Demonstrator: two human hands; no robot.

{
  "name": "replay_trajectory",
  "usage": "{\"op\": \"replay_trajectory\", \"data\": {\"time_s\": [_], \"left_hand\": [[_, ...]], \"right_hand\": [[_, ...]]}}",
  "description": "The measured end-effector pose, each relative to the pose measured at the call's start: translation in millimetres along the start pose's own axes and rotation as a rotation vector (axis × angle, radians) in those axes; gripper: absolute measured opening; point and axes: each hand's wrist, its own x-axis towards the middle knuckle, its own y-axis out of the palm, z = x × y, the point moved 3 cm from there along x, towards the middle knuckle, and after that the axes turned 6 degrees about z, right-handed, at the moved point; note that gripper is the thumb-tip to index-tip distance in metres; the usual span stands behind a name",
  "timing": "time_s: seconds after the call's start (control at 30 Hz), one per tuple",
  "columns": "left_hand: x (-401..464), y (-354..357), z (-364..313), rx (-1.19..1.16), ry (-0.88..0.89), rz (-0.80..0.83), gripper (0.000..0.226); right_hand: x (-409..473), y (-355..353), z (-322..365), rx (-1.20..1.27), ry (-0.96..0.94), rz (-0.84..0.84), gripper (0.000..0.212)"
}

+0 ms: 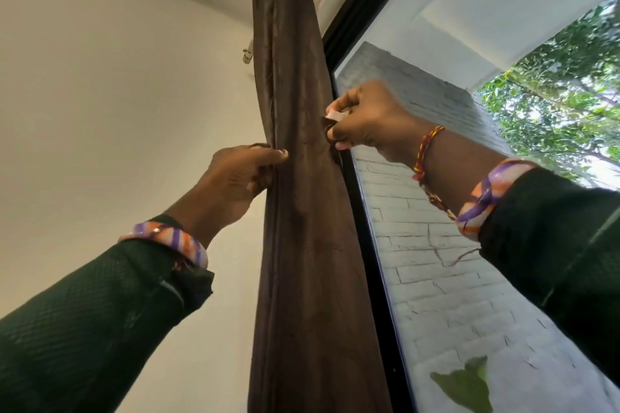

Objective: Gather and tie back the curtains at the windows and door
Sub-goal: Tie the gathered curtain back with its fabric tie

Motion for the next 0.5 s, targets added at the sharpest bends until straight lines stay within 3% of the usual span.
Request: {"op": "replay_trajectory", "data": {"time_s": [0.1,0.3,0.4,0.5], "left_hand": [[-10,1,-2,0.136,0.142,0.208,0.02],[-13,7,-19,1.335,0.821,-0.197,0.015],[-17,17,-22,1.728,1.11,-0.147,0.014],[-16,19,-26,1.906,1.191,-0.088,0.013]], "right_hand": [[-1,9,14,-0.01,-0.029,0.039,0.018],[4,19,33,-0.027,-0.053,0.075,0.01],[11,21,41,-0.007,-0.017,0.033,0.017],[14,21,46,0.175,0.155,0.107,0.003]]}}
